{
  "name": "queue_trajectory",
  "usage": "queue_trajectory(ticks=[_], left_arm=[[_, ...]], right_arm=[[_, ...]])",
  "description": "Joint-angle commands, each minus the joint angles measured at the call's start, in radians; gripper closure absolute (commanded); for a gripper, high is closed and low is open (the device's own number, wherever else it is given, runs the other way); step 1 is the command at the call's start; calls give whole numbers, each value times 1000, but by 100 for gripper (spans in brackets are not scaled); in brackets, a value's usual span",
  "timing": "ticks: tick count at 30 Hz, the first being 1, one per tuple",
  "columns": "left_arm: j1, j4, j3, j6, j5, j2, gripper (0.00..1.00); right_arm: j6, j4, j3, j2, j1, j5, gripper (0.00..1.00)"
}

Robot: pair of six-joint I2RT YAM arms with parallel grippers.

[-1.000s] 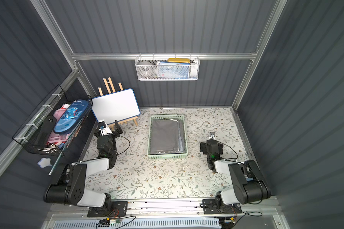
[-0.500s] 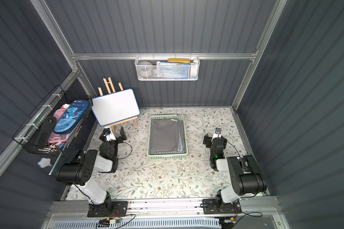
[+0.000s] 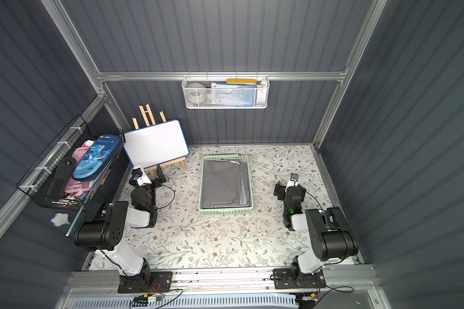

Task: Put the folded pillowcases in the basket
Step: Reset both arms

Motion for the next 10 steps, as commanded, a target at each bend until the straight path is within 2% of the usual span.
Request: queue_trajectory(ticks=[1, 10], left_arm=[[1, -3, 7, -15, -11, -16, 1], [1, -3, 7, -15, -12, -17, 1]], right_arm=[[10, 12, -4, 1, -1, -6, 1], [43, -31, 11, -7, -29, -22, 1]])
